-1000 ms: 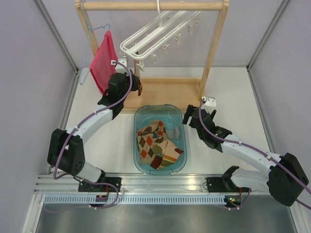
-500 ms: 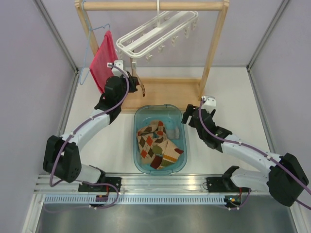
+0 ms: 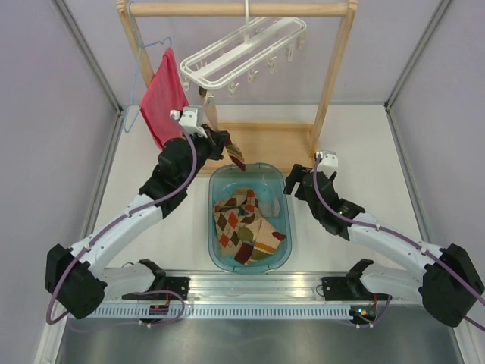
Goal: Remove the socks clipped to the hanger
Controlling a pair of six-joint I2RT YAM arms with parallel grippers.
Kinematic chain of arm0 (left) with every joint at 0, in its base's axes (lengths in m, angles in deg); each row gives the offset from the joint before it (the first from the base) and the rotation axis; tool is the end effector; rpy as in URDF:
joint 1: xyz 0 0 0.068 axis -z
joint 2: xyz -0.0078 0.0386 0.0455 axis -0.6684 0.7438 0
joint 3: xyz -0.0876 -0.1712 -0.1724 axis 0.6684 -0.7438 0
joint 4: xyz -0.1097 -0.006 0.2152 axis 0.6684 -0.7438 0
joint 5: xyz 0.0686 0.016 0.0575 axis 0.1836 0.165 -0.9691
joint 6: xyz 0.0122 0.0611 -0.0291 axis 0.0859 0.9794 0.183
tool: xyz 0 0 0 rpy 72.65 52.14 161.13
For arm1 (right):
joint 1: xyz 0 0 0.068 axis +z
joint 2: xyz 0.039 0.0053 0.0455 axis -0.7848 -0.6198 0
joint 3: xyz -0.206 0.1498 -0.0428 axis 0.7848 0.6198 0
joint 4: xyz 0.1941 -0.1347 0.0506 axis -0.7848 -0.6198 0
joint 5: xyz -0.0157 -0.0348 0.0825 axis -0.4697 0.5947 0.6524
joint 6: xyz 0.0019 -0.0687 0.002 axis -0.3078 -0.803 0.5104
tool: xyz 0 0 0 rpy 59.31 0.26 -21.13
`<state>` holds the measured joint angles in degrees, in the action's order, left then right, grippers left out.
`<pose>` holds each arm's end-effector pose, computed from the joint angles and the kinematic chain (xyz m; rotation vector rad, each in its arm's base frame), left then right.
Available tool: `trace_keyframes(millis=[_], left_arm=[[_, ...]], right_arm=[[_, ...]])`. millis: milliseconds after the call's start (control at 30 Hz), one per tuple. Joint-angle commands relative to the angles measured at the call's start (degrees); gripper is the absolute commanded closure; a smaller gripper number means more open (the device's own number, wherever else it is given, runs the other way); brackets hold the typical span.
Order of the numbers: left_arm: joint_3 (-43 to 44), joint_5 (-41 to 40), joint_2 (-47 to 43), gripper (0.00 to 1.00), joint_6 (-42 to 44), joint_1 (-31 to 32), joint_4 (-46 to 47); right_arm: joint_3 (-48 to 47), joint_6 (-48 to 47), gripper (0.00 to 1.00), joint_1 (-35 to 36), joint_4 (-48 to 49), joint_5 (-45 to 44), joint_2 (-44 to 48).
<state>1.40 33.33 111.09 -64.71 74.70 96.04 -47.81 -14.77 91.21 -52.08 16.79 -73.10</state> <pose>0.2436 -0.1465 0.3526 0.0749 1.5877 -0.5821 0.2042 0.1314 0.2276 0.2360 1.9833 0.2742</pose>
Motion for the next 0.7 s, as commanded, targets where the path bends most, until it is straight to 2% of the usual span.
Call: trace_keyframes(millis=[0,433,667], left_arm=[[0.3,-2.4,-3.2,0.98,1.4,4.4,-3.0],[2.1,-4.1,-7.2,0.98,0.9,18.5,-12.3],[4.1,-1.8,-10.6,0.98,1.5,22.4,-20.8]], right_arm=[[0.4,0.3,0.12,-0.2,0.8,1.1,1.4],[0.2,-0.8,0.15,-0.2,-1.6,4.3,5.0],[-0.4,-2.6,0.16,-0.1,-3.8,5.1,9.2]])
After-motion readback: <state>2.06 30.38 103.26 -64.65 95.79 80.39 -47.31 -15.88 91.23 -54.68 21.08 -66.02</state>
